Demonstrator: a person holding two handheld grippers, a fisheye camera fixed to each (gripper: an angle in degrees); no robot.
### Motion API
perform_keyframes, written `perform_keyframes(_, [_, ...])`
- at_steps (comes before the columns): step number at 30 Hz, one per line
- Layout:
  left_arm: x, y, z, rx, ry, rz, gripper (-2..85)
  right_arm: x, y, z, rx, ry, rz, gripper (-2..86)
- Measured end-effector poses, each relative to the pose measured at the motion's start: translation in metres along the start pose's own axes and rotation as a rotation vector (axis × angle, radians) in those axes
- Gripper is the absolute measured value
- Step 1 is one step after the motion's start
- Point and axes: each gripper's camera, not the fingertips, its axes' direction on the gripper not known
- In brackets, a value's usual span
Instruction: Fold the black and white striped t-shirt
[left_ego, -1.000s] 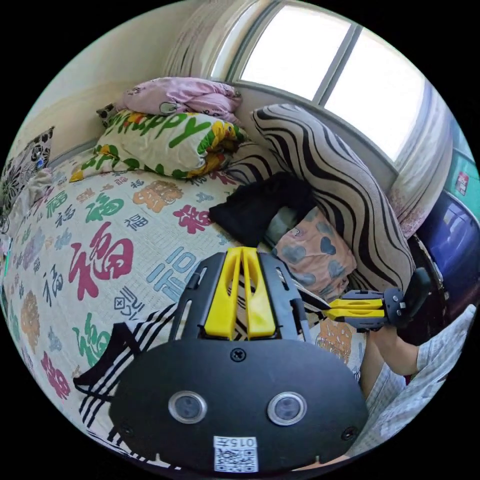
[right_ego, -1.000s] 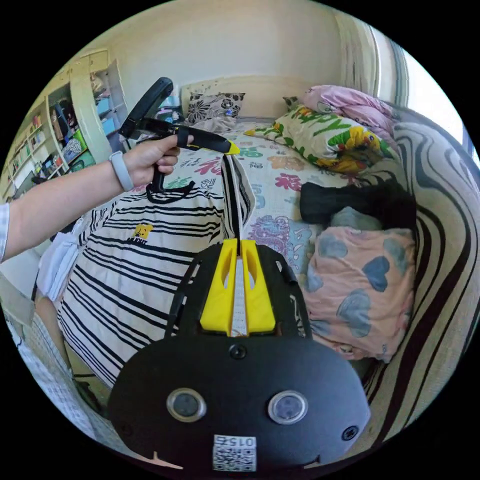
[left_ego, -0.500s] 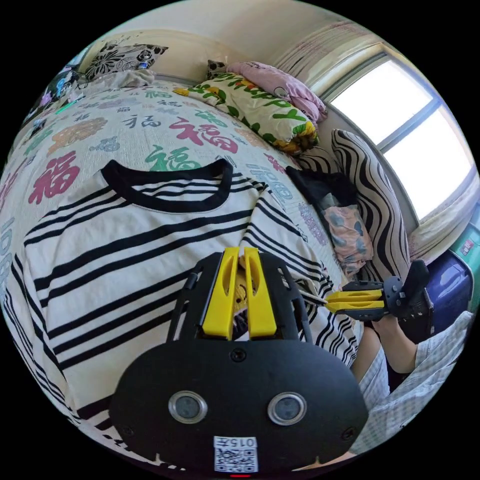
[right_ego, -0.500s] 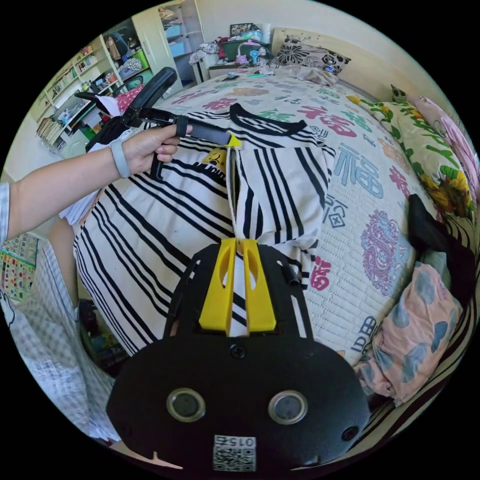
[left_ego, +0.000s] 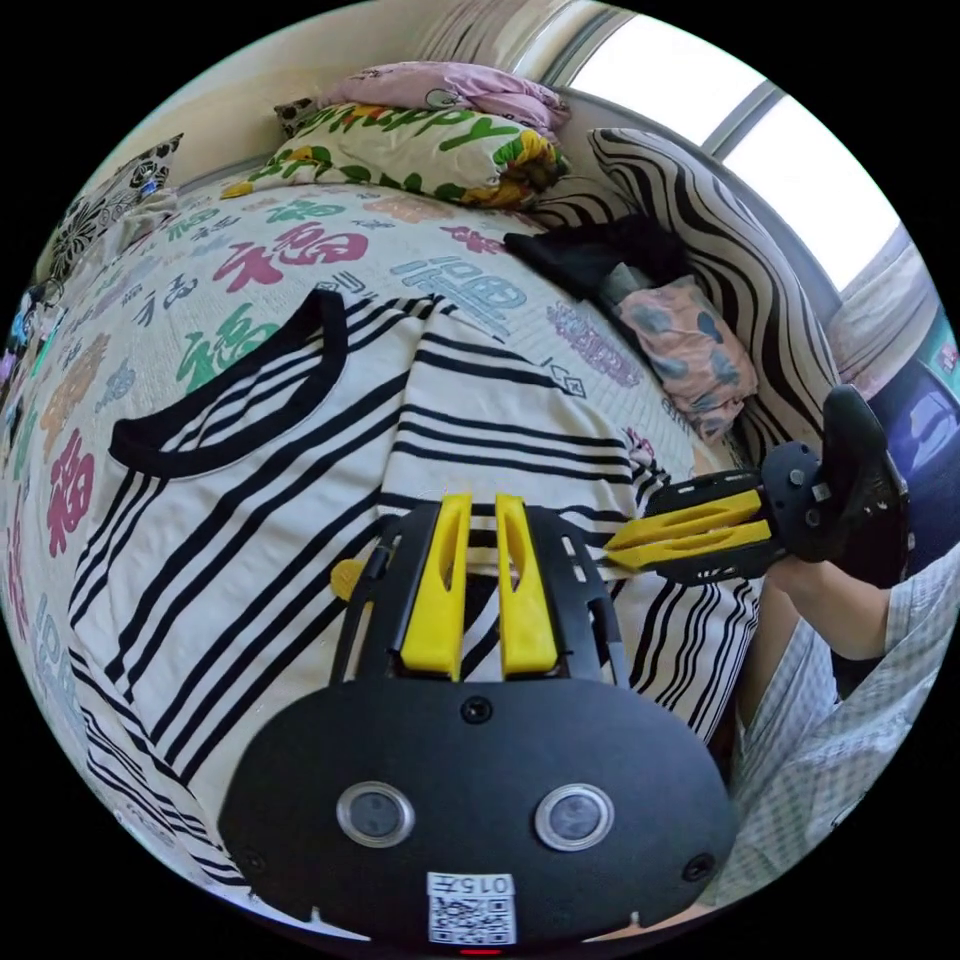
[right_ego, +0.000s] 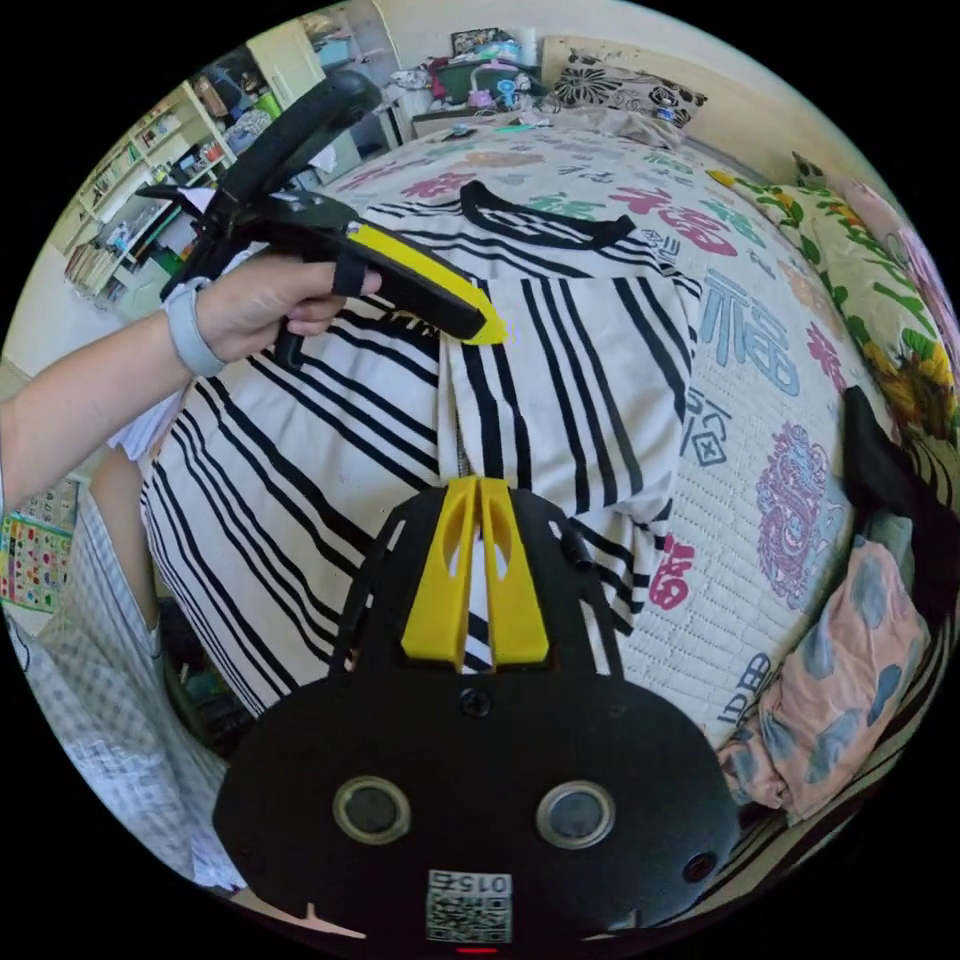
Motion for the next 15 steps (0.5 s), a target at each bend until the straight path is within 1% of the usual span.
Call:
perform_keyframes(1, [-0.003, 0.007, -0.002, 0.016, -0.001, -0.014, 1.7, -0.006, 0.000, 0.006, -0.016, 0.057, -0.018, 0.3])
perform_keyframes(4, [-0.010, 0.022, -0.009, 0.041, -0.030, -0.033, -0.2, -0.017, 0.001, 0.010, 0.028, 0.083, -0.060, -0.7])
perform_keyframes(6, [-0.014, 0.028, -0.010, 0.044, -0.022, -0.035, -0.4, -0.021, 0.000, 0.021, 0.009, 0.111, -0.075, -0.8])
perform_keyframes(8, [-0.016, 0.030, -0.013, 0.022, -0.023, -0.041, -0.4, -0.020, -0.002, 0.031, 0.009, 0.112, -0.060, -0.7])
perform_keyframes(10, [-0.014, 0.028, -0.020, 0.007, -0.055, -0.033, -0.3, -0.013, -0.006, 0.029, 0.024, 0.067, -0.036, -0.5])
perform_keyframes(12, [-0.008, 0.026, -0.034, 0.072, -0.066, -0.004, 0.2, 0.000, -0.006, 0.021, 0.064, 0.050, 0.027, -0.4])
perform_keyframes(14, [0.000, 0.011, -0.048, 0.170, -0.063, 0.031, 1.7, 0.016, -0.006, 0.013, 0.130, 0.096, 0.097, -0.3])
perform_keyframes(15, [0.002, 0.005, -0.049, 0.184, -0.061, 0.040, 2.2, 0.029, -0.008, 0.011, 0.172, 0.127, 0.146, -0.3])
